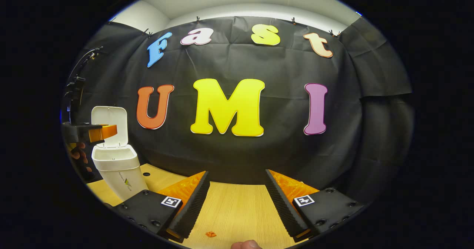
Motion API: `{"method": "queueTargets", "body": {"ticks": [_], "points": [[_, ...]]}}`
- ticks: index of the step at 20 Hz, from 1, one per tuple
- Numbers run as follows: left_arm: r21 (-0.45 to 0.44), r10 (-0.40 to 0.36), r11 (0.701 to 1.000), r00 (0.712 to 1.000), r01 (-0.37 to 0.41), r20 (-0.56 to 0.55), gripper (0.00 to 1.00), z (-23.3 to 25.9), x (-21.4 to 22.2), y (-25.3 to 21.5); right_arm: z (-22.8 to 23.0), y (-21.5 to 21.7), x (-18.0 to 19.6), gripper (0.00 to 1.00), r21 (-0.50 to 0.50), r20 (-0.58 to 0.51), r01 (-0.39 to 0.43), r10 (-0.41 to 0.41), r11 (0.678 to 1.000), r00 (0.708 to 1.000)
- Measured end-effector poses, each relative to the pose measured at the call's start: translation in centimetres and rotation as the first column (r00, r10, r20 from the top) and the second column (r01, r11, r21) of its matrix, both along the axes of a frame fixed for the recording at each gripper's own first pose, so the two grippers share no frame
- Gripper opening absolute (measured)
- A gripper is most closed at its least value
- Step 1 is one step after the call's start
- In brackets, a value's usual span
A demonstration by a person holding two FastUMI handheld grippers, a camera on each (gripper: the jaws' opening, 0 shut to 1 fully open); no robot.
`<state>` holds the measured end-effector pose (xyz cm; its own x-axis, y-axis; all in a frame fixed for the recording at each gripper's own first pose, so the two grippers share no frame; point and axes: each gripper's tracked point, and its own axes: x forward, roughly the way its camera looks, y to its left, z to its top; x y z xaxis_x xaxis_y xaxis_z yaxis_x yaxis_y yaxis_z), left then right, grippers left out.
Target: Press the lid of the desktop garbage bin to open it, pick up the crumpled paper on the desktop and throw it into the bin, then pick up the pop can on the desktop and drop it into the bin, and finally close the garbage bin lid.
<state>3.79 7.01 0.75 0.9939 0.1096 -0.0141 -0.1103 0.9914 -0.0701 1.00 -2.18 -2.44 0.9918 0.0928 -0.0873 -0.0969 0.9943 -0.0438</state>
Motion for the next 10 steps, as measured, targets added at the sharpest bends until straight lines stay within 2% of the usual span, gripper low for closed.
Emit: {"method": "queueTargets", "body": {"ticks": [1, 4, 7, 10], "points": [[0.001, -0.005, 1.000, 1.000, 0.005, -0.008, 0.62, -0.4, -0.2, -0.2, -0.3, -0.2, -0.2, 0.94, -0.009, 0.000, -0.004, 0.004, 1.000, 1.000], [0.006, -0.029, 1.000, 1.000, 0.029, -0.011, 0.68, -0.9, -1.2, -1.1, -1.9, -0.5, -0.5, 0.94, -0.036, -0.017, -0.025, 0.025, 0.999, 1.000], [0.027, -0.050, 0.998, 0.999, 0.050, -0.009, 0.83, -1.4, -2.2, -1.9, -4.6, -0.3, -1.3, 0.94, -0.024, -0.073, -0.074, 0.072, 0.997, 0.995], [0.036, -0.062, 0.997, 0.998, 0.063, -0.022, 0.87, -2.2, -3.0, -2.6, -7.1, -0.2, -2.3, 0.94, -0.029, -0.125, -0.119, 0.115, 0.992, 0.986]]}}
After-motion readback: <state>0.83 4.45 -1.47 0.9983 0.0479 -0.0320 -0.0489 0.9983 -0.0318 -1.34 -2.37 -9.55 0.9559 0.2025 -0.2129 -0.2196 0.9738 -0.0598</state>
